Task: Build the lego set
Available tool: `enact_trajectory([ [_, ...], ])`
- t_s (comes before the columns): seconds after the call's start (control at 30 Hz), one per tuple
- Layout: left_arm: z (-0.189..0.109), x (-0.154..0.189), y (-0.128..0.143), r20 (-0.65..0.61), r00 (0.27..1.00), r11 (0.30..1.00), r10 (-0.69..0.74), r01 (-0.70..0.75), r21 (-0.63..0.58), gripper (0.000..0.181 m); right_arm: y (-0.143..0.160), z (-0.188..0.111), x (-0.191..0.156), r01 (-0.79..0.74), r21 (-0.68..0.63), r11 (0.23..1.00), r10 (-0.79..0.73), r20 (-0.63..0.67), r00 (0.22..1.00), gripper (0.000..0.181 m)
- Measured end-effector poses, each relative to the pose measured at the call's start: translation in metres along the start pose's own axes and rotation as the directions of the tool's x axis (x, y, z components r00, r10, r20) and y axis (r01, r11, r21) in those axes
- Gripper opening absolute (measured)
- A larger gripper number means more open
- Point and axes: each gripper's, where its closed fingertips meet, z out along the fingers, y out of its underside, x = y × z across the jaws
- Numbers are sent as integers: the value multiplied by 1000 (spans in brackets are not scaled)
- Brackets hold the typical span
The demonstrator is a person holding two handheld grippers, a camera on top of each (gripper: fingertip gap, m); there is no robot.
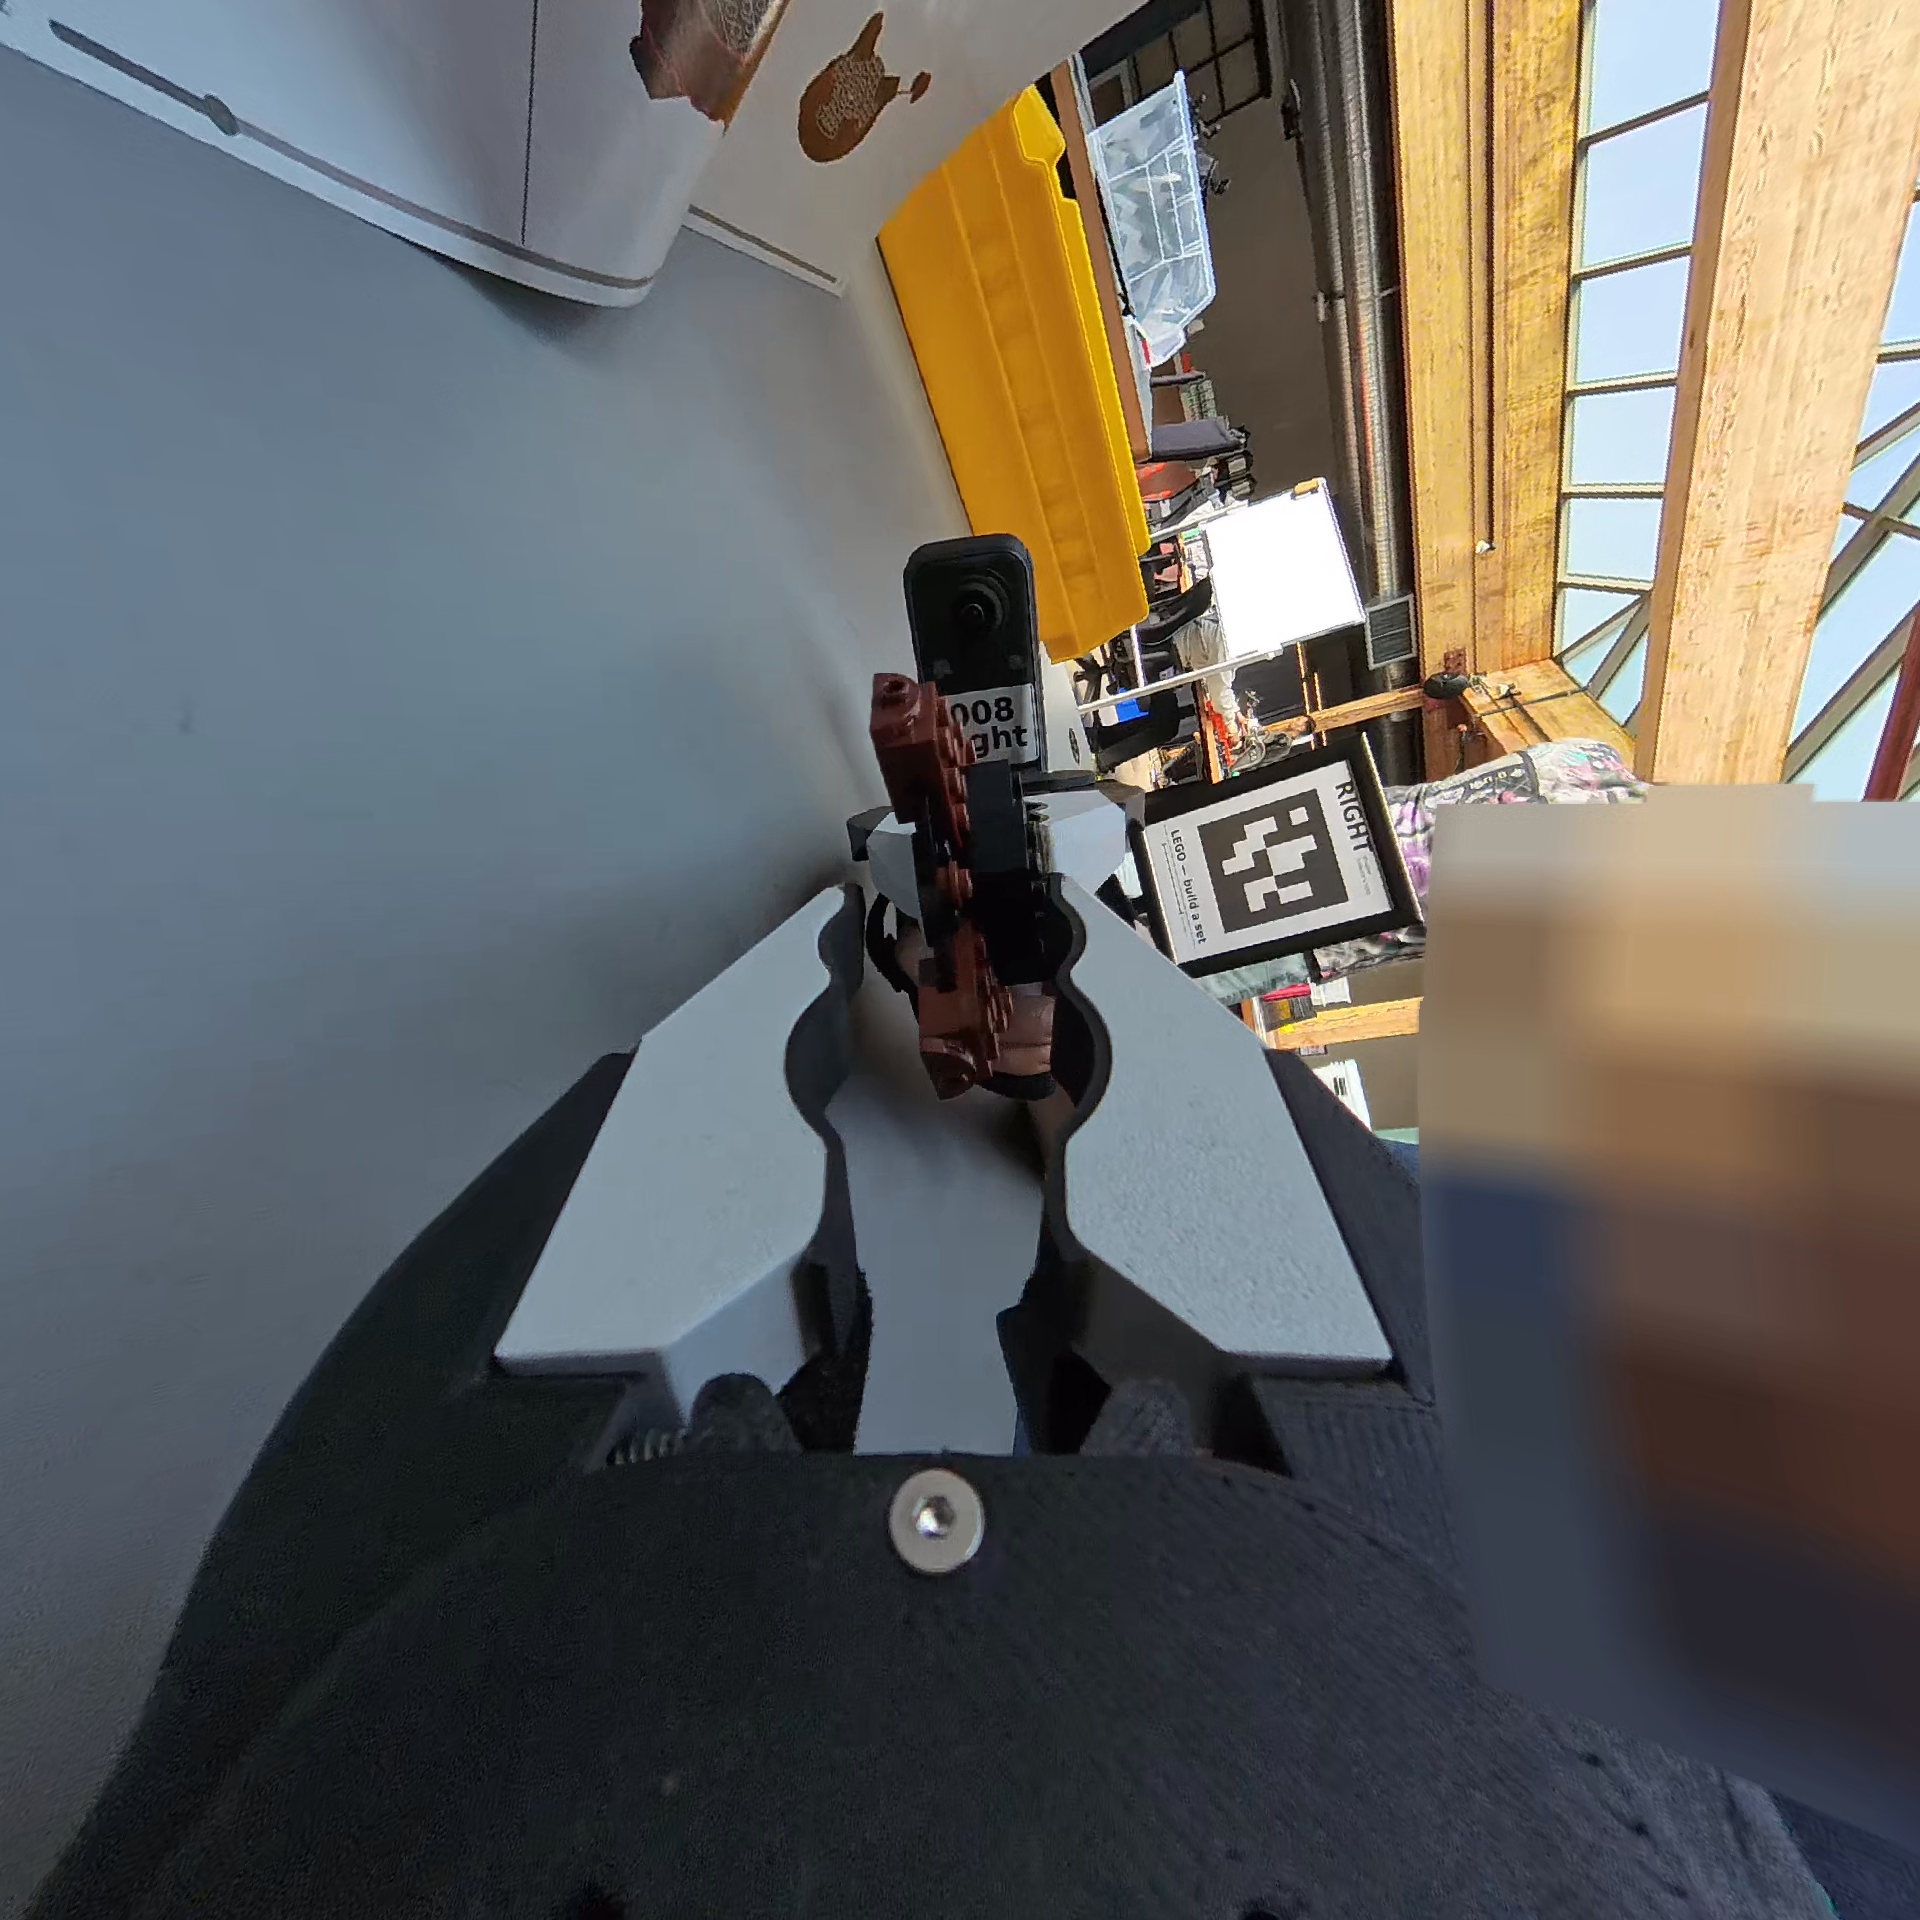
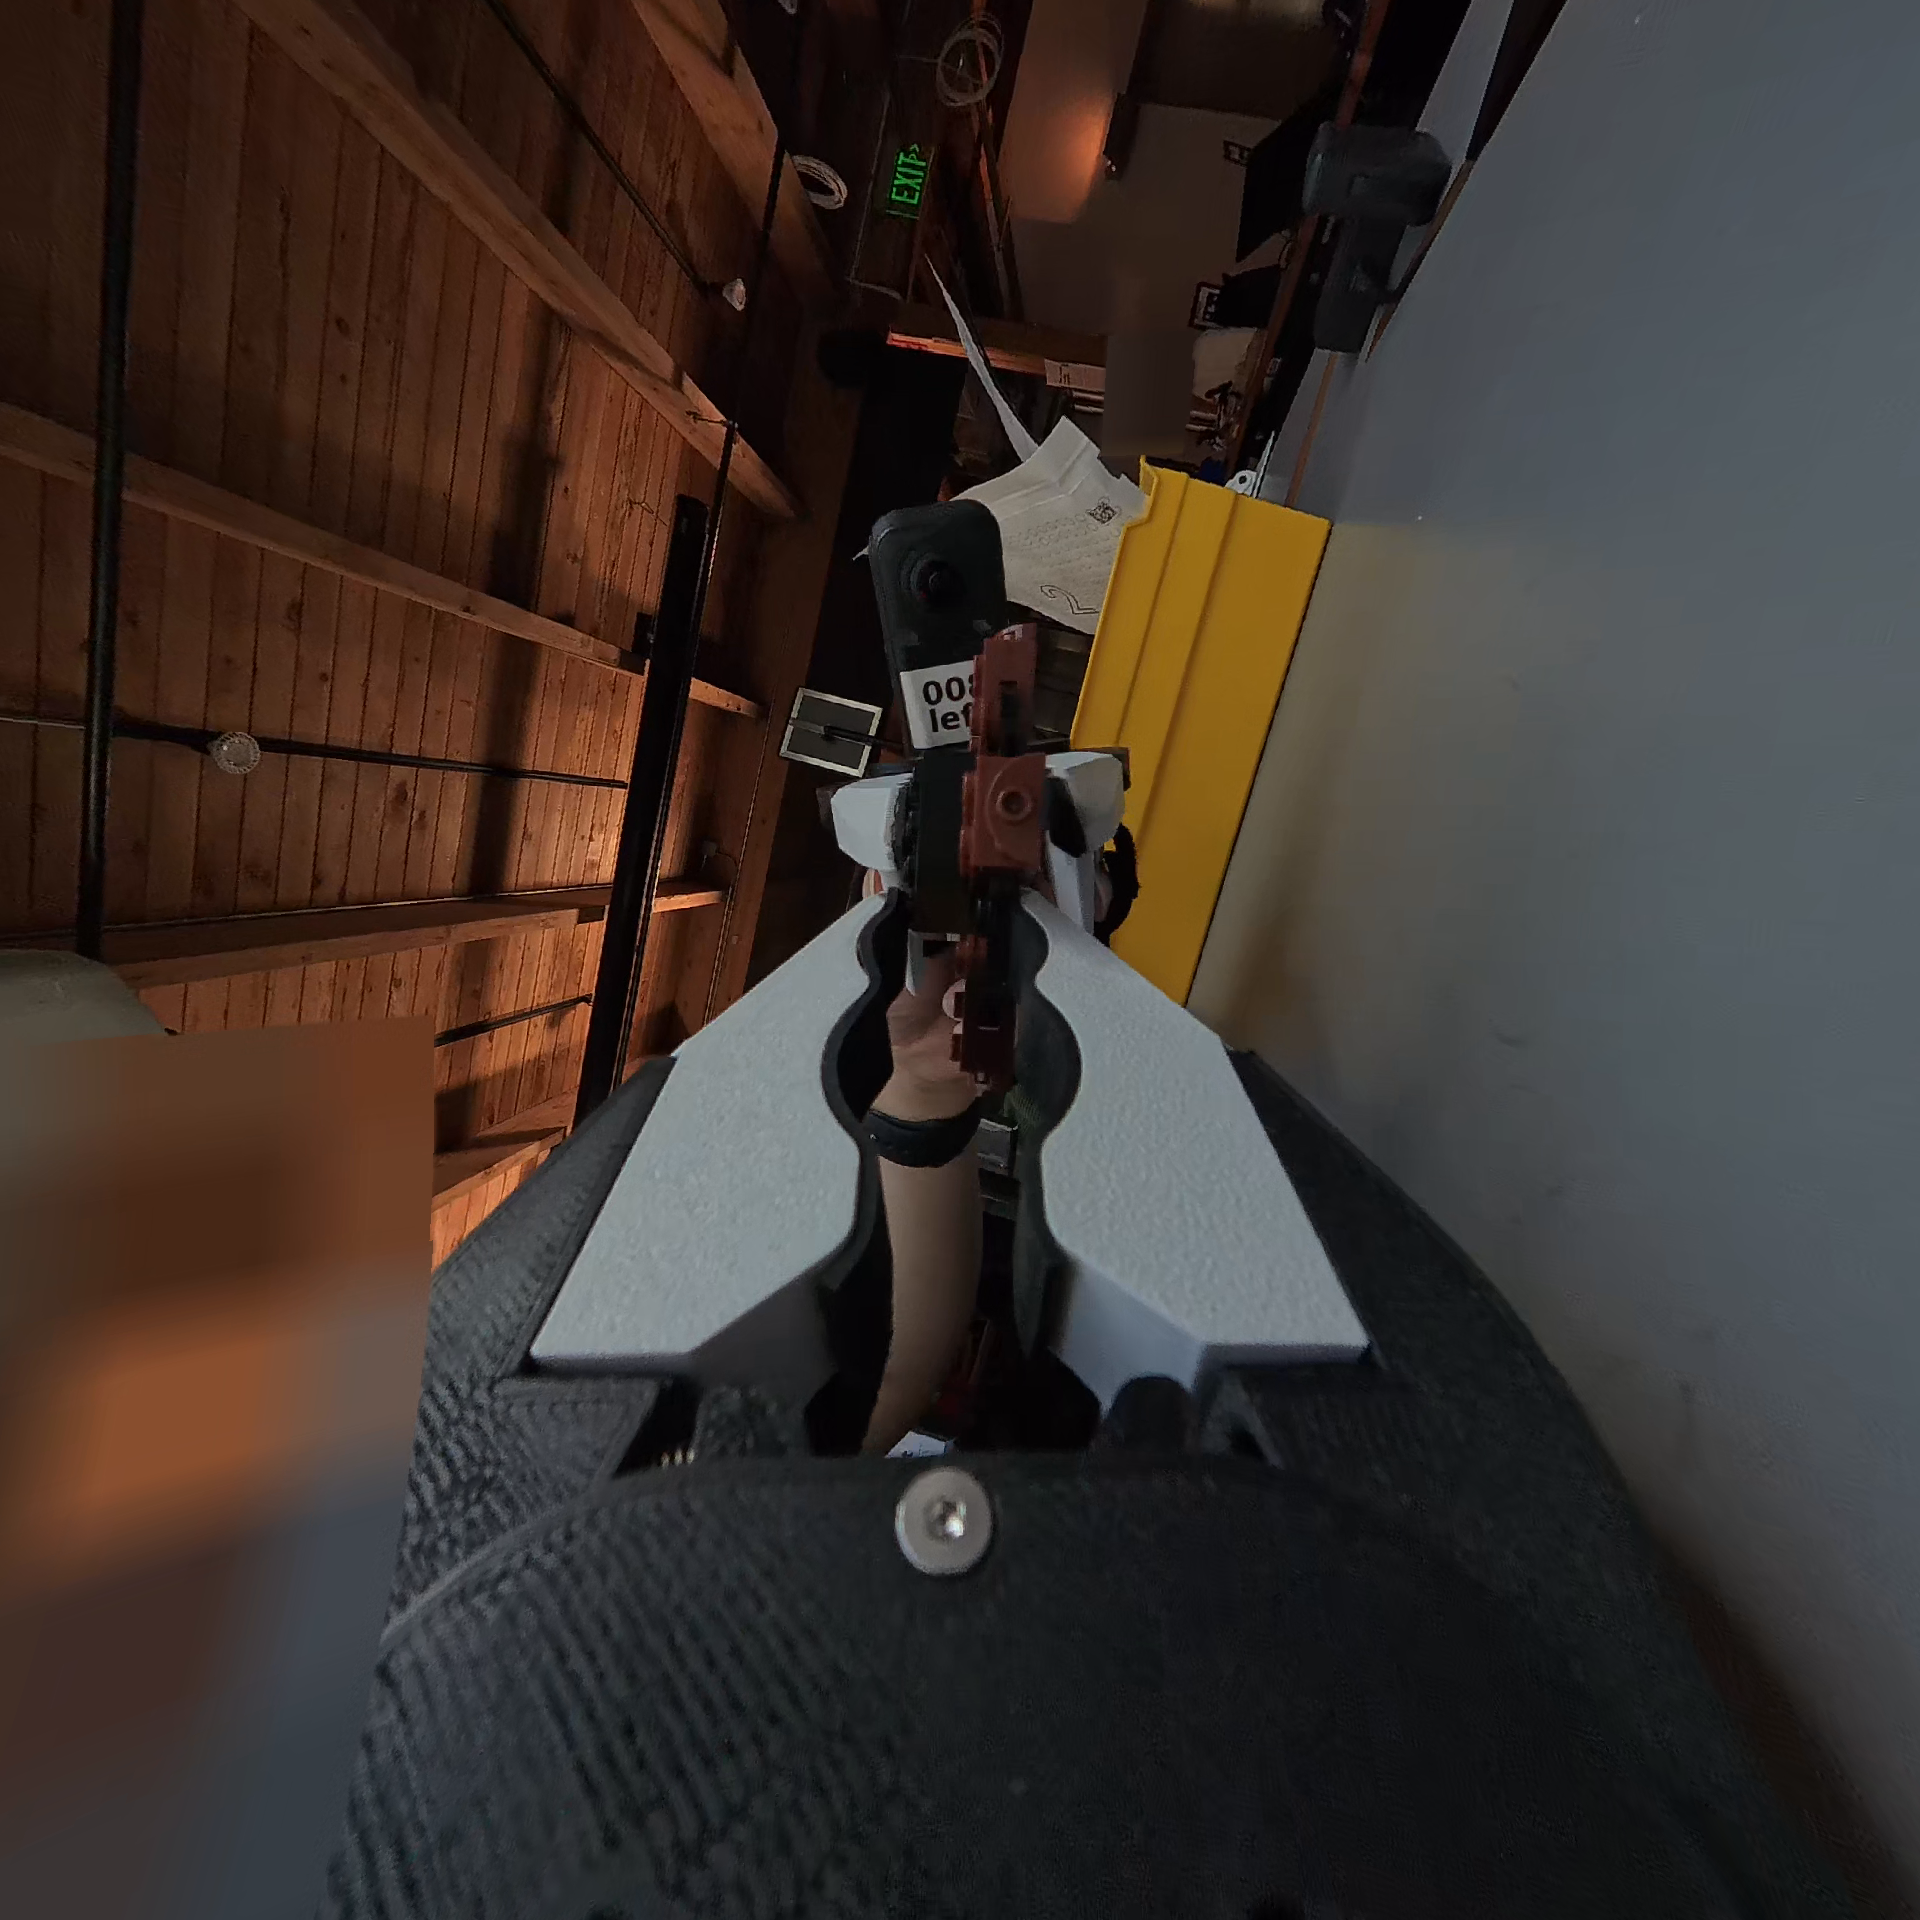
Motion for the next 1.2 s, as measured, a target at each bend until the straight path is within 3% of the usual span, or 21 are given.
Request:
enact_trajectory([
  [0.17, 1, 4, 0, 6, 999, 999, 31, -31, -23, 22, 0, 0, 1, 4, -1, 1000, -4, -9, 1000, 16],
  [0.6, 1, 4, 4, 59, 995, 995, 81, -77, -64, 21, 1, 0, 3, 35, -18, 999, -36, -38, 999, 18],
  [0.7, 1, 1, 4, 100, 988, 991, 122, -115, -75, 21, 2, 0, 4, 57, -25, 998, -58, -60, 996, 27],
  [1.2, 2, 7, 8, 71, 979, 980, 191, -186, -78, 20, 5, -1, 1, 117, -52, 992, -121, -78, 990, 18],
])
